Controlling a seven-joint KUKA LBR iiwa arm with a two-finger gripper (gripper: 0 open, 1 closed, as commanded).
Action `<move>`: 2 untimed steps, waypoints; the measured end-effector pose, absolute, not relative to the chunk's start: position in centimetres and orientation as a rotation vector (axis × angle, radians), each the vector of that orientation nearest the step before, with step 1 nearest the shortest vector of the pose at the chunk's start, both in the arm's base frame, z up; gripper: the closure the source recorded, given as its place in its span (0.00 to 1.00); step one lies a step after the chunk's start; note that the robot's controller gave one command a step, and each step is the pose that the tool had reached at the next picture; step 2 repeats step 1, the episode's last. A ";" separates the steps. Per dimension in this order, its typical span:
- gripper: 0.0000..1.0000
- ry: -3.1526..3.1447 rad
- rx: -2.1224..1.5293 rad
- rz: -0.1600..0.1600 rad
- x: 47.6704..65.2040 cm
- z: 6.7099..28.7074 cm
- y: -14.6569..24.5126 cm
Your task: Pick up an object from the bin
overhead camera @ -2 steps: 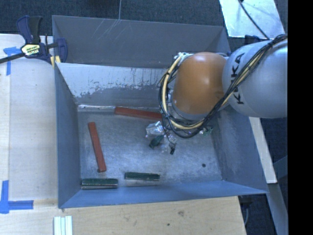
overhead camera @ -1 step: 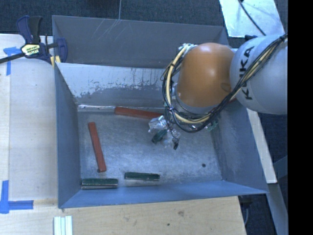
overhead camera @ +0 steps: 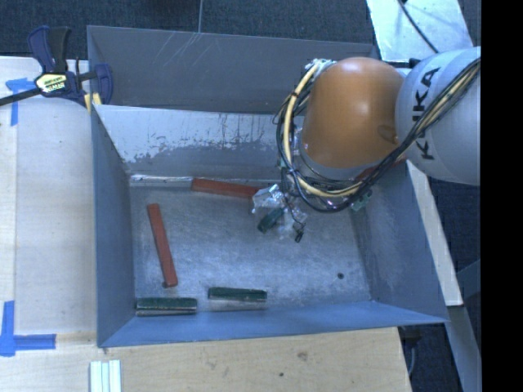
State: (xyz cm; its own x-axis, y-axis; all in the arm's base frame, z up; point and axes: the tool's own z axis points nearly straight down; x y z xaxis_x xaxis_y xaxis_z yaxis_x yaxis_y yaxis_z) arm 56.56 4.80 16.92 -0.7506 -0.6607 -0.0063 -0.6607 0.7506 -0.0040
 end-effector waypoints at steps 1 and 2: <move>1.00 2.935 -1.101 -0.001 56.7 17.4 4.8; 1.00 2.935 -1.101 -0.001 56.7 17.4 4.8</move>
Offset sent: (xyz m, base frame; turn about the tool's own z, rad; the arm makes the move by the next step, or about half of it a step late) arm -0.0001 -0.0001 0.0040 0.0000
